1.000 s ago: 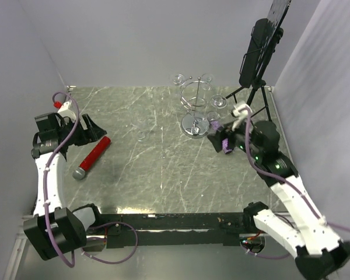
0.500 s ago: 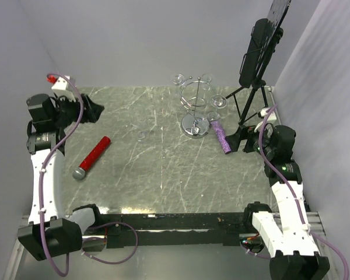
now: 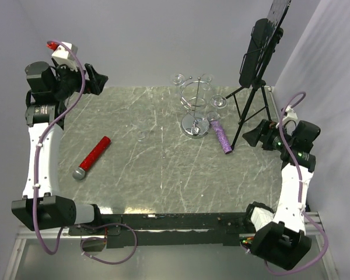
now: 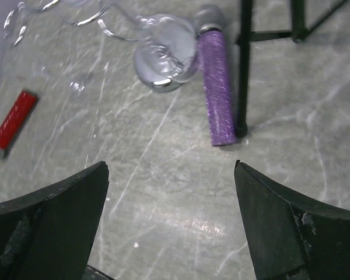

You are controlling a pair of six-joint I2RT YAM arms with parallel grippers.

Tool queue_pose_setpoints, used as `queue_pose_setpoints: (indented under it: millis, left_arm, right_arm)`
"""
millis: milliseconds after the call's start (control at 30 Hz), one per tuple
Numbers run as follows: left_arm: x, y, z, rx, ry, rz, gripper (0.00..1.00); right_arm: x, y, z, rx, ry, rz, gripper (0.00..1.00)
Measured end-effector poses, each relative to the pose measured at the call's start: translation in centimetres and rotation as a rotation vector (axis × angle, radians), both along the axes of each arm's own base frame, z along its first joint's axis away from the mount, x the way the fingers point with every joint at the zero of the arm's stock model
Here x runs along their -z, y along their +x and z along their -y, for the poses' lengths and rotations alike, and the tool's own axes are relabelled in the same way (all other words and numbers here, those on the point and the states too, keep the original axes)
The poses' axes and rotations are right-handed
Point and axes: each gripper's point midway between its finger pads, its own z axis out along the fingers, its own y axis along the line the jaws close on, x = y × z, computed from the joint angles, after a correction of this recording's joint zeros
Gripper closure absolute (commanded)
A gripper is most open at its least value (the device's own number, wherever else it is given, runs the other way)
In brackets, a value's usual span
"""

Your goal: Take the wine glass off the wine glass rack

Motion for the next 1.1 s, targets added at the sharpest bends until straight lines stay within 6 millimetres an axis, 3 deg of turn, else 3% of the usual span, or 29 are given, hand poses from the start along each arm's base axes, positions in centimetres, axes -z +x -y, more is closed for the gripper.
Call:
queue_pose_setpoints:
  millis: [100, 267, 500, 633, 900, 1100]
  left_arm:
    - [0.2, 0.0, 0.1, 0.001, -0.004, 0.006, 0.00]
    - [2.2, 0.0, -0.1, 0.005, 0.029, -0.032, 0.00]
    - [2.7, 0.5, -0.8, -0.003, 0.123, -0.045, 0.00]
    - [2.9, 0.9, -1.4, -0.018, 0.169, -0.059, 0.00]
    - [5.0, 0.2, -2.6, -0.039, 0.274, -0.126, 0.00]
    - [4.7, 0.1, -3.4, -0.072, 0.320, -0.134, 0.00]
  right_arm:
    - [-0.4, -0.2, -0.9, -0.085, -0.044, 0.087, 0.10]
    - [-0.7, 0.0, -2.7, -0.227, -0.161, 0.267, 0.17]
    - [0.4, 1.2, -5.8, -0.414, -0.303, 0.476, 0.29]
    - [0.6, 2.6, -6.0, -0.442, -0.324, 0.562, 0.32]
    - [2.1, 6.6, -6.6, -0.488, -0.251, 0.606, 0.37]
    - [2.8, 9.8, -8.4, -0.545, -0.210, 0.629, 0.39]
